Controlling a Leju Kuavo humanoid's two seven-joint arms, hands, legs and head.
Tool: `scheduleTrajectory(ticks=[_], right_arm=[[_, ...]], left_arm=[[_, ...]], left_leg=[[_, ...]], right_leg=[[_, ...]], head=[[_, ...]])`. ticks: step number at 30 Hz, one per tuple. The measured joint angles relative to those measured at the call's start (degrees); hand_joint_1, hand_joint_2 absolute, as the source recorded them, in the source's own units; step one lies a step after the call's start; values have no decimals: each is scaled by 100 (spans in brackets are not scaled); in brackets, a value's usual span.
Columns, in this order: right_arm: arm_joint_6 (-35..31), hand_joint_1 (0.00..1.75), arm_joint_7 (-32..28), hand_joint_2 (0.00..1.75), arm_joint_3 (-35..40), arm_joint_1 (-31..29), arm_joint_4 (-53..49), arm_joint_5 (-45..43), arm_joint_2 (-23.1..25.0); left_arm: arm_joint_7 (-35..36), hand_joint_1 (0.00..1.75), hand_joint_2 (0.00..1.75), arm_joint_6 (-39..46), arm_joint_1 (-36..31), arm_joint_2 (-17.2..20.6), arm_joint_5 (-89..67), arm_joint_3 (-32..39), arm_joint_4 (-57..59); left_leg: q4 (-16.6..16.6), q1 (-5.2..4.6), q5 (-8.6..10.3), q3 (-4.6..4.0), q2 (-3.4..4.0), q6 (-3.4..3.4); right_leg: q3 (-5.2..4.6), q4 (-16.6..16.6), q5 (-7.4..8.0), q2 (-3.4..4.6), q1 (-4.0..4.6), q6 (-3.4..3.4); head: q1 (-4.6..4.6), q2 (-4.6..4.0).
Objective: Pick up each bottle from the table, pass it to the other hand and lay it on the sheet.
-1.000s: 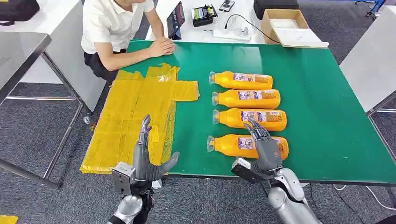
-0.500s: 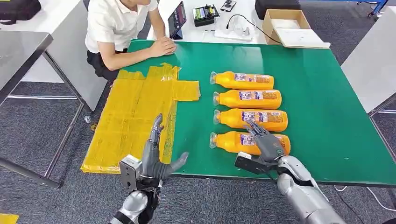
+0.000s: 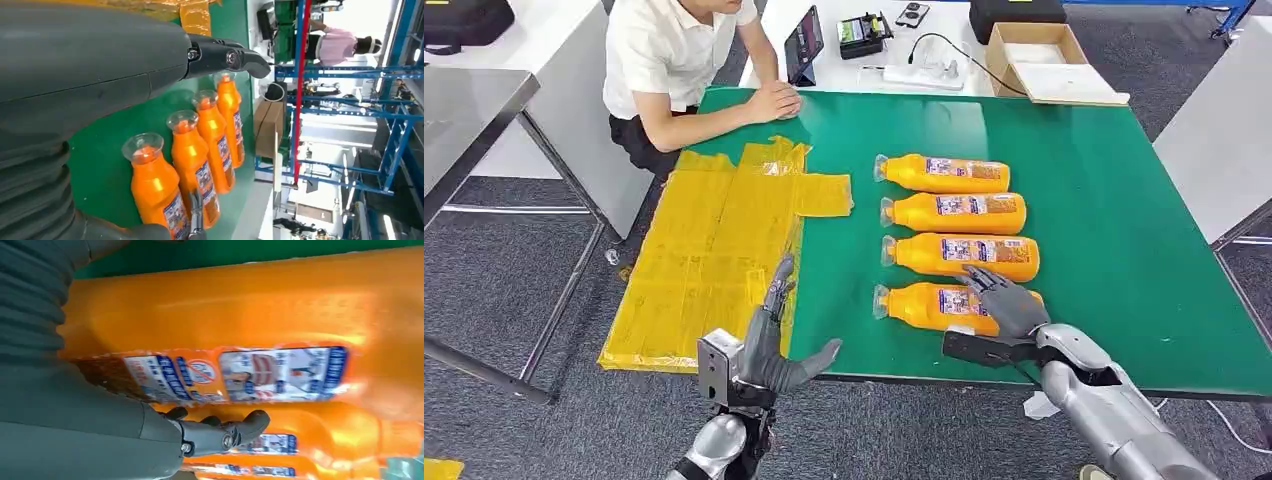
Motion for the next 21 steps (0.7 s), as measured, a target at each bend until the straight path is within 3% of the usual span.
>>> scheduleTrajectory(ticks=[6, 7, 18, 19, 20, 21], right_arm=[[-13, 0, 848, 175, 236, 174, -617, 400, -365], [18, 10, 896, 175, 251, 207, -715, 398, -413], [339, 10, 1147, 175, 341, 275, -992, 376, -642], [341, 19, 1147, 175, 345, 275, -992, 374, -649], [341, 141, 1151, 175, 350, 275, -994, 376, -651], [341, 175, 1151, 175, 352, 275, -994, 376, -656]], left_arm=[[166, 0, 175, 87, 106, 0, -164, 15, -15], [184, 0, 175, 94, 124, 0, -173, 18, -24], [199, 0, 175, 94, 149, -2, -249, 22, -52], [199, 0, 175, 94, 149, -2, -249, 24, -52], [199, 0, 175, 94, 149, -2, -249, 22, -52], [199, 0, 175, 94, 149, -2, -249, 24, -52]], left_leg=[[0, -2, -1, -1, 0, 1], [0, -2, -1, -1, 1, 1], [0, -1, -1, 0, 1, 1], [0, -2, -1, 0, 1, 1], [0, -2, -1, 1, 1, 1], [0, -2, -1, 1, 0, 1]], right_leg=[[0, 0, 0, 0, -2, 0], [0, 0, 0, 0, -2, 0], [0, 0, 0, 0, -1, 0], [1, 0, 0, 0, -2, 1], [1, 0, 0, 0, -2, 1], [1, 0, 0, 0, -2, 1]], head=[[-4, 0], [-2, 0], [-2, 0], [-2, 0], [-2, 0], [-2, 0]])
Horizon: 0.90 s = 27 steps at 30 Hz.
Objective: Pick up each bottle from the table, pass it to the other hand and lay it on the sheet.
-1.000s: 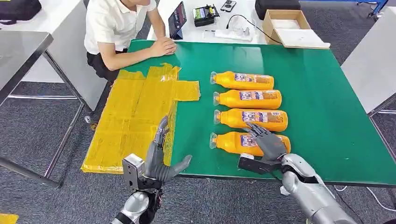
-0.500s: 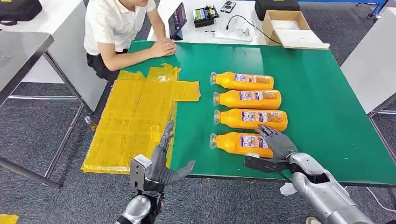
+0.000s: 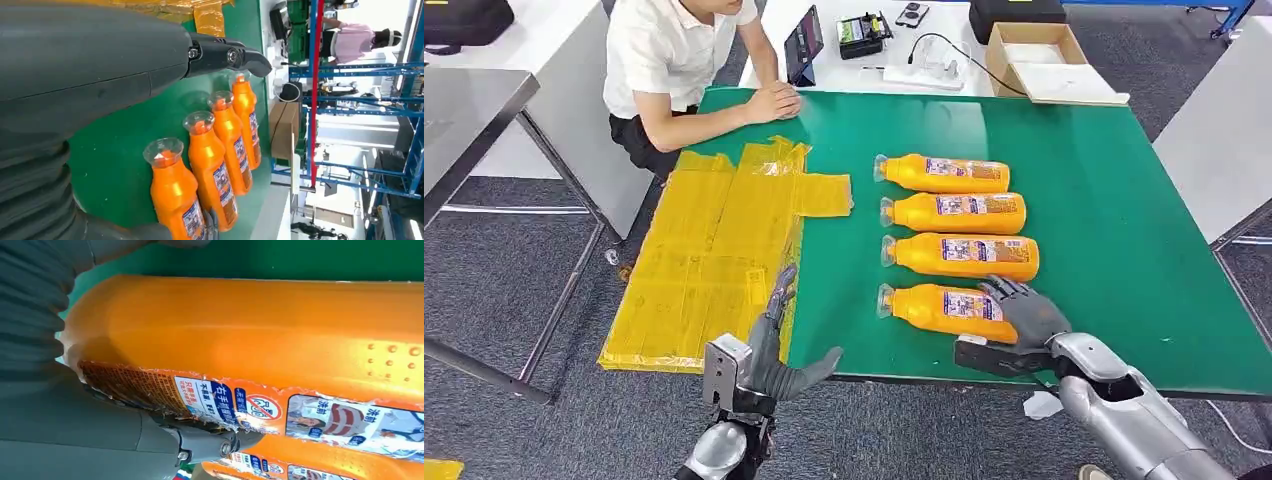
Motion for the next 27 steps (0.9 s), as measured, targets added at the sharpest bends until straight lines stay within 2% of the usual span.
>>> scheduleTrajectory(ticks=[8, 11, 15, 17, 19, 23, 27], right_arm=[[199, 175, -142, 175, 33, -48, 139, -341, -28], [-27, 175, -273, 175, 2, -64, 514, -398, 107], [-291, 175, -483, 175, -90, -153, 1098, -457, 432], [-231, 175, -735, 175, -173, -176, 1299, -774, 544], [-39, 175, -1000, 175, -309, -177, 1401, -1190, 599], [195, 175, -1253, 175, -636, -164, 1515, -1884, 754], [271, 175, -1339, 175, -835, -123, 1547, -2139, 876]], left_arm=[[-42, 0, 175, 2, -17, 0, -31, 0, 11], [-116, 0, 175, 15, -54, 0, 7, -2, 55], [-157, 0, 175, 53, -118, 0, 20, -7, 98], [-166, 0, 175, 42, -131, 0, 99, -9, 103], [-188, 0, 175, 4, -145, 0, 182, -11, 111], [-212, 0, 175, -61, -200, 0, 383, -11, 136], [-212, 0, 175, -98, -215, 0, 470, -24, 142]], left_leg=[[0, 1, 0, 5, 1, 0], [0, 3, -2, 16, 4, -1], [-2, 5, -30, 78, 9, -8], [-4, 6, -49, 130, 18, 2], [-6, 7, -85, 169, 24, 1], [-6, 8, -94, 195, 72, 2], [-5, 13, -82, 222, 100, -6]], right_leg=[[1, 0, 0, 0, 1, 0], [10, -1, -1, 3, 6, -1], [57, -9, -7, 14, 9, -4], [50, -19, -20, 16, 13, -3], [86, -23, -54, 17, 16, -11], [165, -24, -29, 65, 16, -16], [173, -23, -22, 96, 23, -25]], head=[[-2, 0], [2, 0], [2, 0], [0, 0], [4, 0], [0, 0], [2, 0]])
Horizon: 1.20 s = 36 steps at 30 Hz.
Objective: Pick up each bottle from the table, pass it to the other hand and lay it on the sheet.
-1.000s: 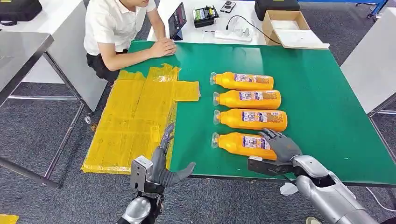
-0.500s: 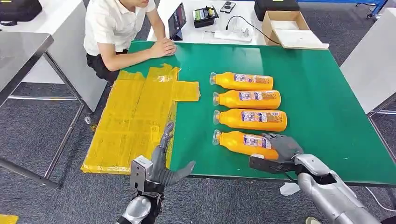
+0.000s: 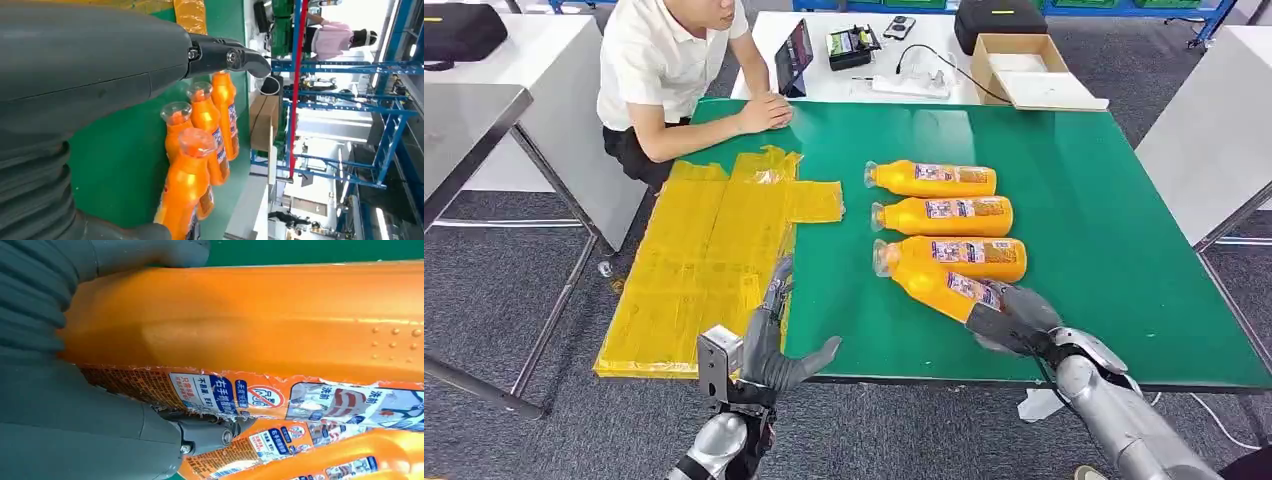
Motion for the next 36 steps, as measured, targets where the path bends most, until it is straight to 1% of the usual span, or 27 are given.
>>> scheduleTrajectory(ticks=[2, 4, 7, 8, 10, 11, 14, 18, 20, 23, 26, 29, 36], right_arm=[[18, 175, -139, 175, -95, 56, 0, -191, 57], [66, 175, -456, 175, -269, 201, -86, -627, 186], [129, 175, -619, 175, -575, 581, -508, -1080, 426], [136, 175, -652, 175, -625, 669, -631, -1176, 501], [173, 175, -840, 175, -735, 878, -958, -1426, 647], [173, 175, -877, 175, -769, 962, -1116, -1502, 734], [179, 175, -982, 175, -791, 1123, -1509, -1695, 971], [197, 175, -1170, 175, -772, 1117, -1819, -1850, 1278], [302, 175, -1235, 175, -715, 1045, -1827, -1850, 1450], [483, 175, -1393, 175, -476, 880, -1751, -1731, 1675], [660, 175, -1520, 175, -159, 734, -1571, -1784, 1961], [586, 175, -1532, 175, 63, 676, -1425, -1791, 2184], [546, 175, -1535, 175, 299, 647, -1294, -1854, 2221]], left_arm=[[-2, 0, 175, 9, -6, 0, 84, -9, 0], [-35, 0, 175, 164, 4, -24, 309, -4, -9], [32, 0, 175, 249, 46, -79, 782, 18, -68], [135, 0, 175, 169, 51, -90, 1019, 20, -68], [532, 0, 175, -290, 78, -109, 1994, 46, -66], [668, 0, 175, -493, 106, -109, 2436, 57, -55], [772, 0, 175, -798, 137, -96, 2864, 61, 9], [891, 0, 175, -1238, 128, -7, 2839, -89, 131], [1034, 0, 175, -1489, 124, 44, 2925, -199, 203], [1069, 0, 175, -1685, 83, 109, 3036, -310, 304], [1073, 0, 175, -1814, 21, 140, 3201, -398, 345], [968, 0, 175, -1608, -11, 166, 3075, -398, 341], [881, 0, 175, -1591, -3, 245, 3124, -376, 223]], left_leg=[[0, 5, -3, -5, 1, -4], [0, 10, -4, -10, 1, -6], [0, 11, -2, -29, -5, -8], [-1, 13, -1, -31, -4, -8], [-1, 15, 9, -50, -7, -8], [-1, 15, 14, -74, -11, -11], [0, 14, 38, -132, -13, -10], [1, 13, 40, -151, -30, -10], [1, 13, 39, -157, -34, -10], [1, 13, 39, -177, -32, -10], [1, 15, 42, -179, -37, -13], [0, 17, 42, -184, -38, -14], [1, 11, 43, -196, -54, -12]], right_leg=[[1, 0, 0, 2, 5, 0], [1, 0, -1, 2, 8, -1], [-11, 1, -1, 0, 9, -1], [-13, 2, -2, 0, 10, -1], [-27, 4, -3, -5, 11, -1], [-44, 7, 0, -7, 10, -1], [-106, 9, 12, -9, 8, 9], [-117, 9, 12, -20, 6, 12], [-123, 9, 11, -25, 6, 12], [-144, 9, 12, -24, 6, 12], [-147, 9, 12, -31, 7, 12], [-151, 10, 11, -33, 8, 11], [-153, 10, 11, -45, 3, 11]], head=[[0, 0], [0, 0], [-7, 0], [-7, 0], [0, 0], [0, 0], [-2, 0], [-2, 0], [0, 0], [0, 0], [-2, 0], [-2, 0], [0, 0]])
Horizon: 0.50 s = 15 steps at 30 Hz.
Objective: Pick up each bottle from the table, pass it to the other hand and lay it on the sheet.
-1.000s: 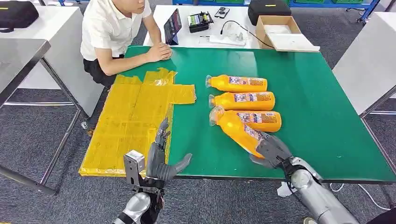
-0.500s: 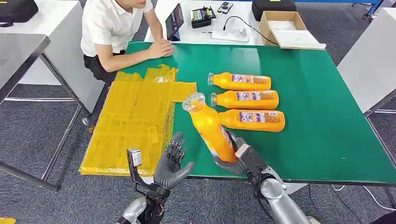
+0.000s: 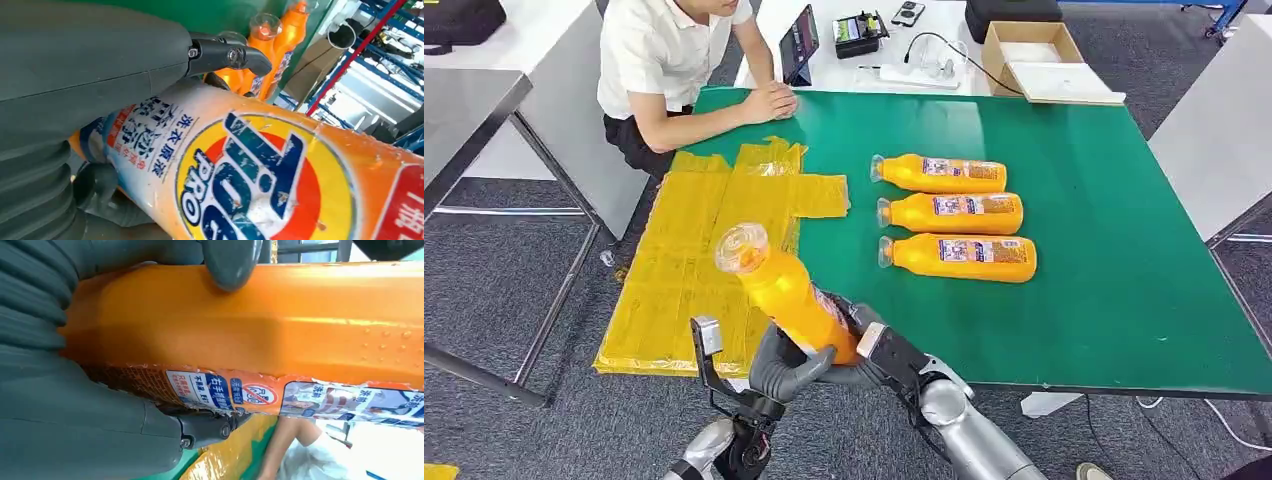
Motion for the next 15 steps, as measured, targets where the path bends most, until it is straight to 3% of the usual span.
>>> scheduleTrajectory(ticks=[15], right_arm=[[50, 175, 33, 175, 195, -26, 166, 48, -85]], left_arm=[[-380, 0, 175, 365, 26, -18, -190, 184, -343]], left_leg=[[0, 0, 0, -4, -9, 0]], right_leg=[[-8, 0, 0, -2, 0, 0]], head=[[0, 0]])
